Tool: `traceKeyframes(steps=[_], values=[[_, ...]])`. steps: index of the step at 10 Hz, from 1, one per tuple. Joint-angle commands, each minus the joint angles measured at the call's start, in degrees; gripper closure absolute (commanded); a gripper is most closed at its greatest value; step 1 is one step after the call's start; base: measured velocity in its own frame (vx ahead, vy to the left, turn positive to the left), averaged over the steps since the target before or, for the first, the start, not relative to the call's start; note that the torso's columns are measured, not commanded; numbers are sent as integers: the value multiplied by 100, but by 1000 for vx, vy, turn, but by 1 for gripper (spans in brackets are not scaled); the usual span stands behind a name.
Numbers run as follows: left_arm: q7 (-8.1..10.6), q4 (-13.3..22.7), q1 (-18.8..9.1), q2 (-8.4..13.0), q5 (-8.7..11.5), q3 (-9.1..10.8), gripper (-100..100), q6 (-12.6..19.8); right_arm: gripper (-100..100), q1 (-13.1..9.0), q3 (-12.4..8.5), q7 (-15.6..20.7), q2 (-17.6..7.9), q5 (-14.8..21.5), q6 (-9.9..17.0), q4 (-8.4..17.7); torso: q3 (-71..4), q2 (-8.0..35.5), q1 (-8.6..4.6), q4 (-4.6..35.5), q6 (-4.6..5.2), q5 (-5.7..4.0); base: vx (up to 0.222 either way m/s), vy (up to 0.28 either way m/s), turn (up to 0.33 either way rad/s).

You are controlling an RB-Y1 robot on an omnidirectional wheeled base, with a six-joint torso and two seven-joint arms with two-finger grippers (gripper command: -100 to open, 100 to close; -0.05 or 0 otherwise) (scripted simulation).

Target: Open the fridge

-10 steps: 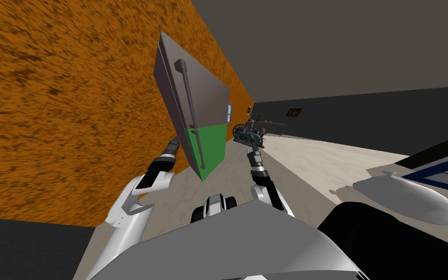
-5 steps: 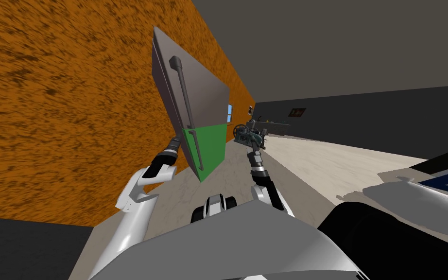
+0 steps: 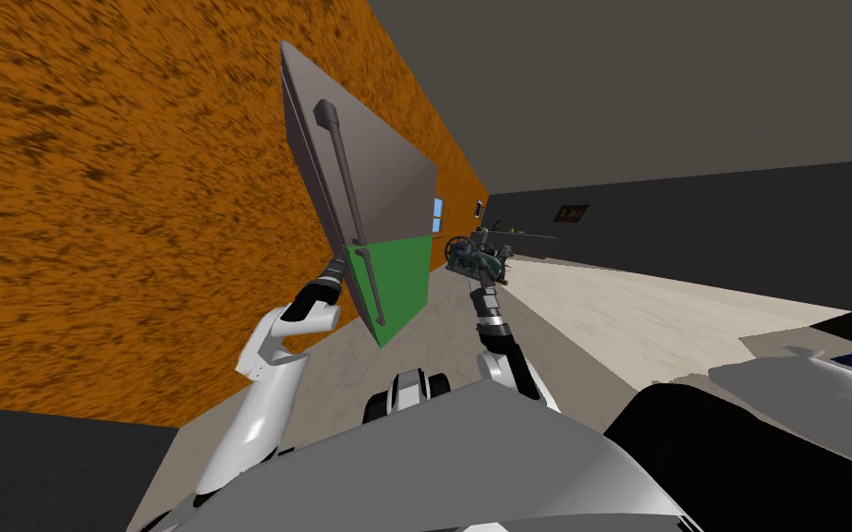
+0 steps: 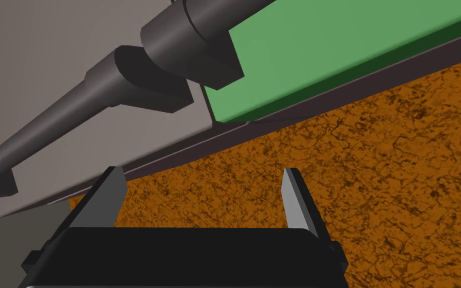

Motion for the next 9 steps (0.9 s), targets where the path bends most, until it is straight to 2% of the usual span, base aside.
traceKeyframes(steps=[1, 2, 4, 5, 6, 8, 9], values=[[-50, 218, -433, 10, 36, -27, -100, 448, 0, 0, 0, 0, 0, 0, 0, 0, -2, -3, -5, 0, 0, -1, 39, -79, 96], [-50, 218, -485, 10, 36, -27, -100, 556, 0, 0, 0, 0, 0, 0, 0, 0, -3, -4, -12, -1, 0, -4, 20, -70, 34], [-85, 429, -876, 27, 91, -68, -100, 930, 0, 0, 0, 0, 0, 0, 0, 0, 2, 2, -4, 1, 0, -1, 32, -68, 81], [-85, 429, -921, 27, 91, -68, -100, 1001, 0, 0, 0, 0, 0, 0, 0, 0, -2, -4, -2, 0, -1, -1, 24, -48, 36], [-100, 532, -1130, 41, 123, -93, -100, 1207, 0, 0, 0, 0, 0, 0, 0, 0, 0, 1, 4, 0, 0, 1, 11, -36, 66], [-112, 635, -1332, 59, 157, -121, -100, 1403, 0, 0, 0, 0, 0, 0, 0, 0, 1, 1, -2, 1, -1, -1, 16, -44, 66], [-123, 736, -1527, 79, 191, -150, -100, 1589, 0, 0, 0, 0, 0, 0, 0, 0, 1, 1, -4, 0, 1, -1, 8, -36, 58]])
